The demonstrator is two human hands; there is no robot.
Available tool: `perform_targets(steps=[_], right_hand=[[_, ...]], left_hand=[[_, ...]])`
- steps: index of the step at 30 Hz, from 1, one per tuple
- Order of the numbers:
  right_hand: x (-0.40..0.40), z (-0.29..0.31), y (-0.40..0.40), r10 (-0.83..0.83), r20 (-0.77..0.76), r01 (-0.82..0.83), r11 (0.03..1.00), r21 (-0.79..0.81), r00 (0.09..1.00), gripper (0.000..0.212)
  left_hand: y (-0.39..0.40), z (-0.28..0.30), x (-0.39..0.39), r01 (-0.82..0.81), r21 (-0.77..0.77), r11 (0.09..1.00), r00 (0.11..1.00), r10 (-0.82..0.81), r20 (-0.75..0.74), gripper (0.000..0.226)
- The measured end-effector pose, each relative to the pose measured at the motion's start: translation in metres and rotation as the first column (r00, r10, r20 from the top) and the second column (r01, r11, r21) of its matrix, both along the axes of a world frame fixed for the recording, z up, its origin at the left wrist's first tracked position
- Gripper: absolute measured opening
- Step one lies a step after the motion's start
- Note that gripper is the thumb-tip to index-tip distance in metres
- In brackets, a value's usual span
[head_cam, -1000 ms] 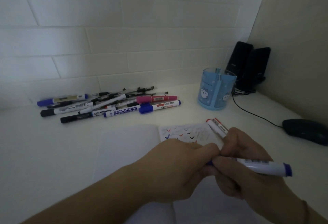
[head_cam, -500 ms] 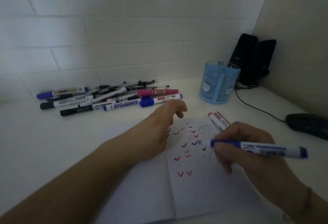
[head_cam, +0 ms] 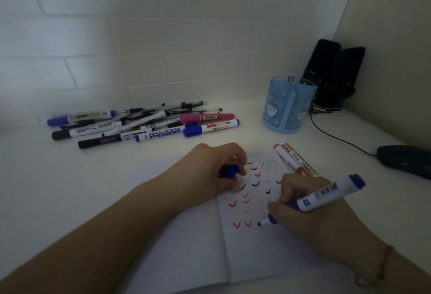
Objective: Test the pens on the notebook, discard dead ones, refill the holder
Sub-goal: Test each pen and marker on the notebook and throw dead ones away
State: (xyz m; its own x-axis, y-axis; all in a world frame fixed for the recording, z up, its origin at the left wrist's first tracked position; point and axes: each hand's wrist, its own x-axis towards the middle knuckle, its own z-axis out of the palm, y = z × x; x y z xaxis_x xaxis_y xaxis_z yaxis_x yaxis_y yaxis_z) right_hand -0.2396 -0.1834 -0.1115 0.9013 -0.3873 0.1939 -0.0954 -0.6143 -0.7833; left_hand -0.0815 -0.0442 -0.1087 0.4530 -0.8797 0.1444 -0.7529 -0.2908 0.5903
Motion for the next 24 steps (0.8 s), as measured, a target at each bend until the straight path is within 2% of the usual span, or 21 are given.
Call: perform_targets(steps=[3, 6, 11, 13, 17, 19, 24], right_hand=[[0.0, 0.002, -0.005, -0.081, 0.096, 0.08, 0.997, 0.016, 0.992, 0.03], [-0.001, 0.006, -0.009, -0.101, 0.221, 0.033, 0.956, 0.292, 0.97, 0.029], [-0.005, 0.009, -0.012, 0.001, 0.266, -0.133, 0.867, 0.48, 0.964, 0.053], [-0.005, 0.008, -0.011, -0.004, 0.238, -0.099, 0.904, 0.415, 0.971, 0.048], [-0.006, 0.008, -0.002, 0.02, 0.161, -0.06, 0.967, 0.248, 0.987, 0.03], [-0.007, 0.007, 0.002, 0.021, 0.117, -0.043, 0.982, 0.184, 0.993, 0.03], [-0.005, 0.008, 0.001, 0.006, 0.129, -0.03, 0.982, 0.186, 0.992, 0.024]], left_hand=[[0.001, 0.0, 0.0, 0.004, -0.001, 1.0, 0.999, -0.004, 0.034, 0.03], [0.002, 0.002, 0.0, 0.007, -0.056, 0.998, 1.0, -0.006, 0.019, 0.025], [0.003, 0.004, -0.004, 0.045, -0.089, 0.995, 0.998, -0.048, -0.039, 0.054], [0.003, 0.004, -0.004, 0.049, -0.08, 0.996, 0.999, -0.05, -0.02, 0.054], [0.006, 0.002, -0.001, 0.076, 0.037, 0.996, 0.995, -0.078, 0.069, 0.044], [0.006, 0.0, -0.002, 0.099, 0.074, 0.992, 0.991, -0.105, 0.085, 0.043], [0.008, 0.004, -0.006, 0.113, 0.045, 0.993, 0.993, -0.111, -0.048, 0.047]])
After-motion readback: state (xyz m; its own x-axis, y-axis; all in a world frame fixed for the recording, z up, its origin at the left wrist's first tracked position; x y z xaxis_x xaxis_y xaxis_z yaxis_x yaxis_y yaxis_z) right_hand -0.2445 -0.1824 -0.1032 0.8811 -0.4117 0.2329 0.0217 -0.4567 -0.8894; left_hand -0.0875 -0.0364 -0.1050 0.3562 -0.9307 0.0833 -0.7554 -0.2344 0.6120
